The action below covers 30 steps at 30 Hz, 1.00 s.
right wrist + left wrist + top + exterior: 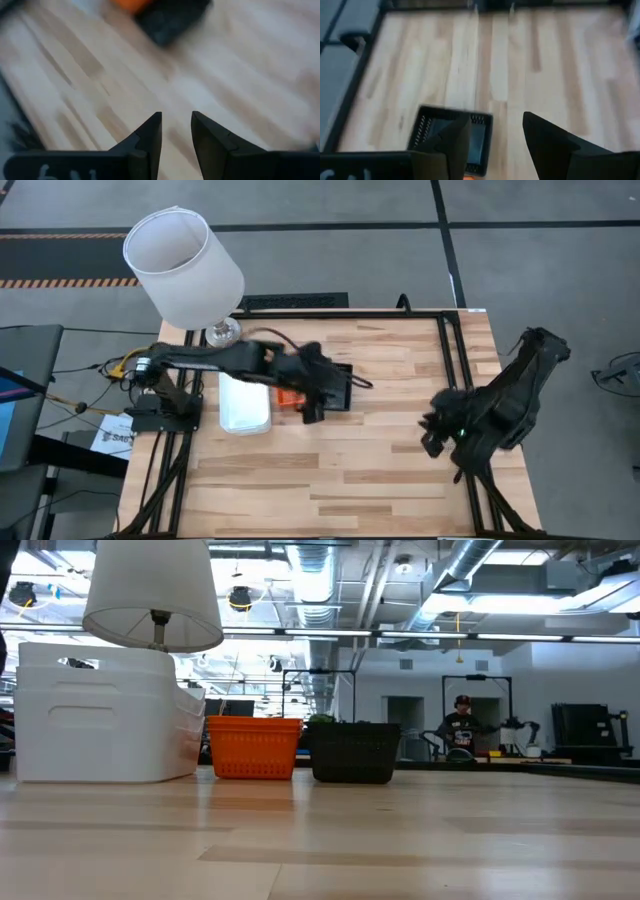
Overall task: Stack baskets by color
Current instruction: Return to Home Position
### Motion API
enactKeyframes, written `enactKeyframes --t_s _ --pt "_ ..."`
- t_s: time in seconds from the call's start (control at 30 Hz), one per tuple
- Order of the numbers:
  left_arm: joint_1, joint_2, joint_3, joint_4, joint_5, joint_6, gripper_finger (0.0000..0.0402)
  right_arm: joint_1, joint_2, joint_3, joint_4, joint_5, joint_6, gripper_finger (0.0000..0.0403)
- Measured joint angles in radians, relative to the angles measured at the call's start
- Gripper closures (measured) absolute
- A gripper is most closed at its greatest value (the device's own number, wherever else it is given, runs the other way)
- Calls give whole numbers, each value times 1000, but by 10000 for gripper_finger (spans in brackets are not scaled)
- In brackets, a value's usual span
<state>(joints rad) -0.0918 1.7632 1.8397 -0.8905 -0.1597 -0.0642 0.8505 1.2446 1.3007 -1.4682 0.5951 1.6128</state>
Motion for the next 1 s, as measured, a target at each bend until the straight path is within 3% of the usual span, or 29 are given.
enactKeyframes --t_s 0.17,0.3,0.37,0.47,0.57,0.63,0.77,1.0 --pt "-40 -66 287 -260 -69 -77 231 -90 -69 191 73 166 -289 276" --pt "-66 -108 486 -466 -105 -131 230 -123 -107 347 141 151 -665 276" --pt "-83 -153 516 -502 -163 -143 230 -131 -126 376 173 234 -804 276" --pt "-95 -271 438 -483 -204 -128 230 -126 -192 366 178 414 -877 276" --pt "-102 -414 292 -425 -185 -142 230 -100 -299 304 184 522 -847 276" --pt "-115 -539 128 -318 -182 -150 230 -70 -376 211 184 586 -787 276" --pt "-157 -817 -296 -17 -184 -158 230 12 -556 -36 223 635 -653 276" --pt "-172 -1240 -1027 493 -127 -257 230 107 -790 -422 469 807 -617 276"
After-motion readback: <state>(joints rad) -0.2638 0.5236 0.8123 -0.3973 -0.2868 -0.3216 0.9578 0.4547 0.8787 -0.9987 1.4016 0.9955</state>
